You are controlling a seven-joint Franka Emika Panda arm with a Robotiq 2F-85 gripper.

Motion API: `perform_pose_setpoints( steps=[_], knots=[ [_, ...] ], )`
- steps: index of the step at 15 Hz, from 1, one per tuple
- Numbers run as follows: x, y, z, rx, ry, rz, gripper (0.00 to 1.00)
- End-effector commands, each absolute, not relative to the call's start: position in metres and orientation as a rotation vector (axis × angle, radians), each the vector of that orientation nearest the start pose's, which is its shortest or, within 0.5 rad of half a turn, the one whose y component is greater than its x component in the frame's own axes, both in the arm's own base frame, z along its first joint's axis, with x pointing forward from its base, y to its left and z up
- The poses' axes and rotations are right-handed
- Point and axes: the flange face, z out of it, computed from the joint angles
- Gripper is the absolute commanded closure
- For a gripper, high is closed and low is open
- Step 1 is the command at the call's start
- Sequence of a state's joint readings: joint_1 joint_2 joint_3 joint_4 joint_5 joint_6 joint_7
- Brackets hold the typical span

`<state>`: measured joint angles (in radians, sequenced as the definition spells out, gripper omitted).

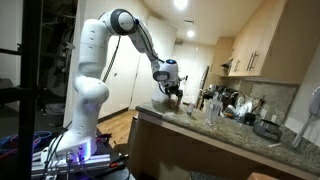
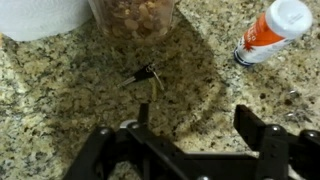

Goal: Take the bottle on the tissue roll and put it on the table, then take the object and put it on the bottle

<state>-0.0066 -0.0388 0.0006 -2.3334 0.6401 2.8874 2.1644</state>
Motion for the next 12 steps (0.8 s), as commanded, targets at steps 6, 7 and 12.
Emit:
perform_pose_setpoints(
  steps=[6,7,12],
  knots=[
    [0.539,-0.025,0.405,-0.533,2.495,0.085,0.0],
    [0.548,-0.034,0.393,-0.521,2.512,0.079,0.0],
    [0.577,-0.034,0.363,-0.578,2.428,0.275,0.0]
  ],
)
